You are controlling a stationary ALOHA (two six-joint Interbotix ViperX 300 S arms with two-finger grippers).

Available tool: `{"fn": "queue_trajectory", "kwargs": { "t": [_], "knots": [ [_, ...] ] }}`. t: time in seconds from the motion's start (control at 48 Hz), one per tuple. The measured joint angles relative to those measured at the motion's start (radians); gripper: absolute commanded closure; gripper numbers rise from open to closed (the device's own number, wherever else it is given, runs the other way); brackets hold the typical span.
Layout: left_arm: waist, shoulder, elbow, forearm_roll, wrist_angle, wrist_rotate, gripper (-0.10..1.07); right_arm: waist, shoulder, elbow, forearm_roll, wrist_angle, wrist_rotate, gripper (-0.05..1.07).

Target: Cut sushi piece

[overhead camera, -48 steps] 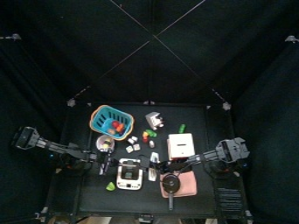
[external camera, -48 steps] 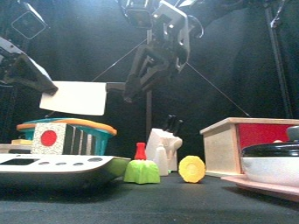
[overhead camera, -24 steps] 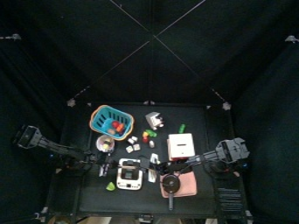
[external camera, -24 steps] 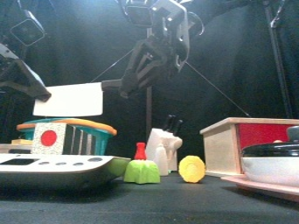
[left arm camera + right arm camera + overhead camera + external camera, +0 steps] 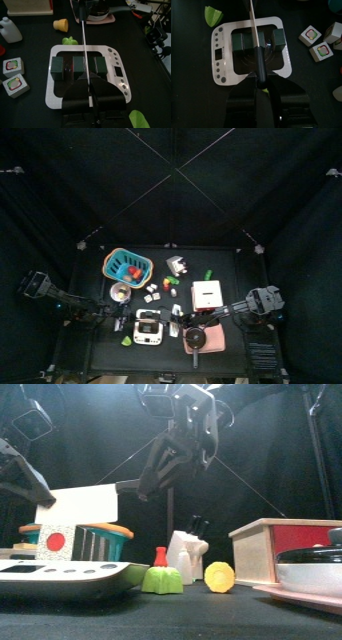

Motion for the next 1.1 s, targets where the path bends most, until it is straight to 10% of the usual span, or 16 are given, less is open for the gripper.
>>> {"fn": "queue_trajectory", "kwargs": {
  "t": [1.104],
  "knots": [
    [-0.008,0.005,-0.002,-0.002,0.002,0.0,0.75,-0.002,0.025,0.003,0.015,-0.006,0.0,0.63]
  ]
}}
